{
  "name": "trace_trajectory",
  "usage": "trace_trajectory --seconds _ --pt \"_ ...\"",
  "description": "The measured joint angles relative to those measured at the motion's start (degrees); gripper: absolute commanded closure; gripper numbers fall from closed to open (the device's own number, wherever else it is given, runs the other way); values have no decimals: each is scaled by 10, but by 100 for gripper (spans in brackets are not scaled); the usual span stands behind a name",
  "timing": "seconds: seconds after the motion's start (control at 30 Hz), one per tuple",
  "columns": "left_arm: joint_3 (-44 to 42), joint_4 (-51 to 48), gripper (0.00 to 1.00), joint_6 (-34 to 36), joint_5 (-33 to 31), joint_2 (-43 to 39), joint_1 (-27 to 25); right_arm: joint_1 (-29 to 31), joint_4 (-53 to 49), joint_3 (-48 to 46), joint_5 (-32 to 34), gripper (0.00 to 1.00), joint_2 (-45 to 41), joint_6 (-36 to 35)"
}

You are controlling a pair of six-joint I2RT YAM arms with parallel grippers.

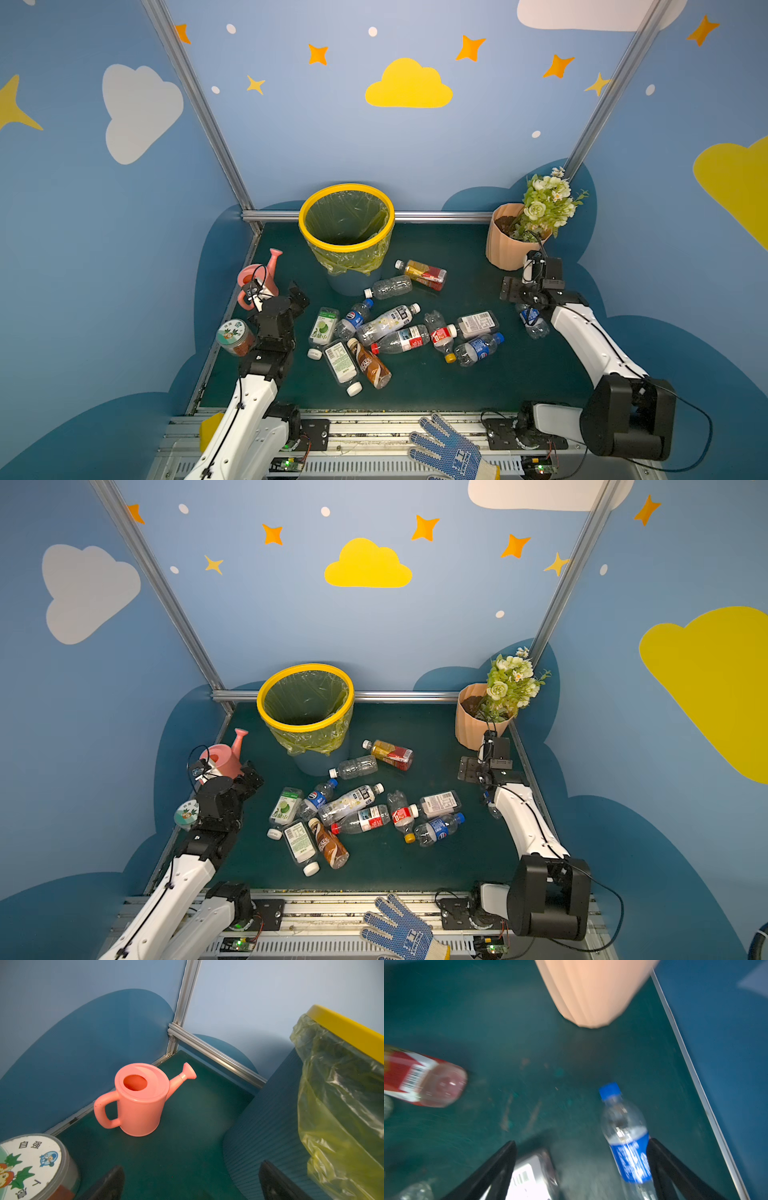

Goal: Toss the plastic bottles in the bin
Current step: 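Reach the right gripper to the blue-capped Pepsi bottle near the flowerpot and grasp it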

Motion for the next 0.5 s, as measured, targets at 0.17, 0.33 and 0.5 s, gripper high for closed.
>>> trace_trajectory --seconds 0.17,0.33,0.5 --pt "0 -19 0 -8 10 -8 -6 -24 -61 12 35 5 17 8" --pt "3 -24 0 -8 26 8 -8 -45 -98 43 46 5 63 9" --pt "3 -22 0 -14 39 26 -8 -57 -115 46 40 5 112 8"
